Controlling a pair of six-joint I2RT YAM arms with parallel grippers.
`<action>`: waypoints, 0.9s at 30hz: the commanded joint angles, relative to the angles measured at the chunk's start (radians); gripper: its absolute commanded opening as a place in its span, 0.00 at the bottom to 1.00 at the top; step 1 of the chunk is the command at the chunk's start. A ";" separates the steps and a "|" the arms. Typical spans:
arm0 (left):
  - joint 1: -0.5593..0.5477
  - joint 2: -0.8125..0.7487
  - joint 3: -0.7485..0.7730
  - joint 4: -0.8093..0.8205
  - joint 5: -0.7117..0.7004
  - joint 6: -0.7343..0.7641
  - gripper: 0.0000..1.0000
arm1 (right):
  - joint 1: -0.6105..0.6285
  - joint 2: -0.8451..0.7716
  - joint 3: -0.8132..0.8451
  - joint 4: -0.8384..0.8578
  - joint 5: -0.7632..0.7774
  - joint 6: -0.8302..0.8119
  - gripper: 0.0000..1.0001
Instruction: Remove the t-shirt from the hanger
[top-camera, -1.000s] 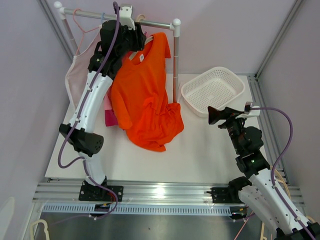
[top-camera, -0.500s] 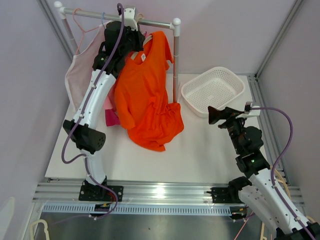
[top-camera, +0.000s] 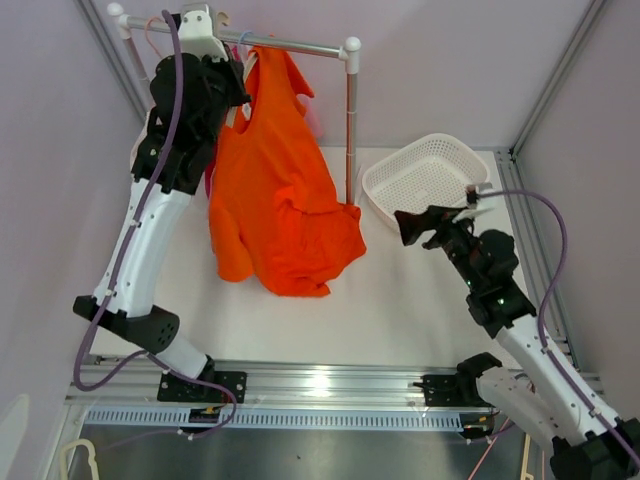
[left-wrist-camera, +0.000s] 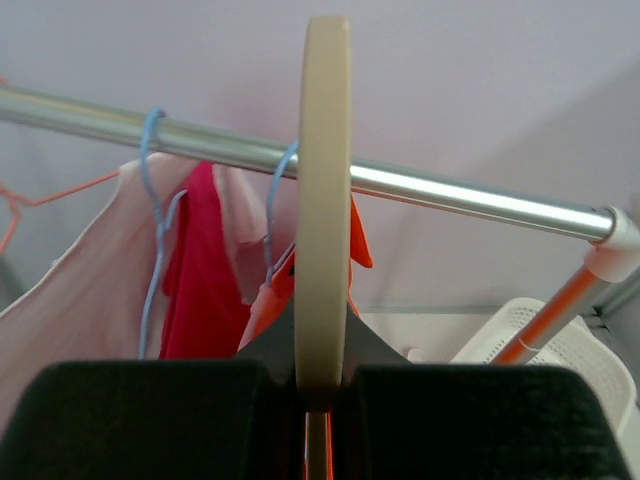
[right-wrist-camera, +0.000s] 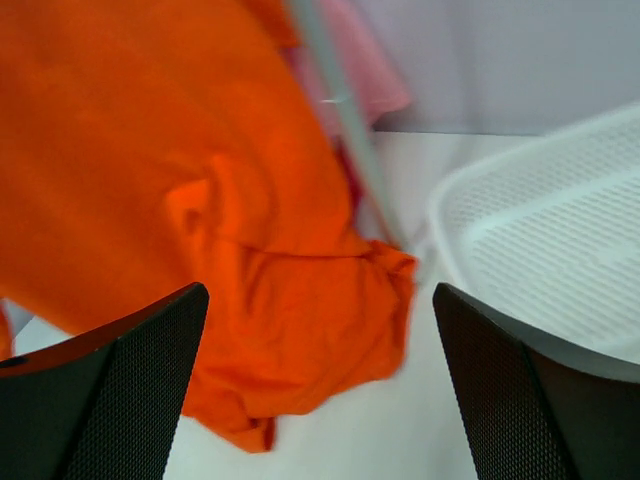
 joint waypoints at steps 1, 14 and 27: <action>-0.099 -0.023 -0.023 0.014 -0.350 -0.006 0.01 | 0.103 0.108 0.210 -0.073 -0.259 -0.097 0.99; -0.157 -0.077 -0.112 -0.178 -0.607 -0.188 0.01 | 0.617 0.417 0.502 -0.169 -0.276 -0.184 0.99; -0.169 -0.107 -0.193 -0.166 -0.571 -0.261 0.01 | 0.700 0.674 0.577 0.081 -0.155 -0.210 0.86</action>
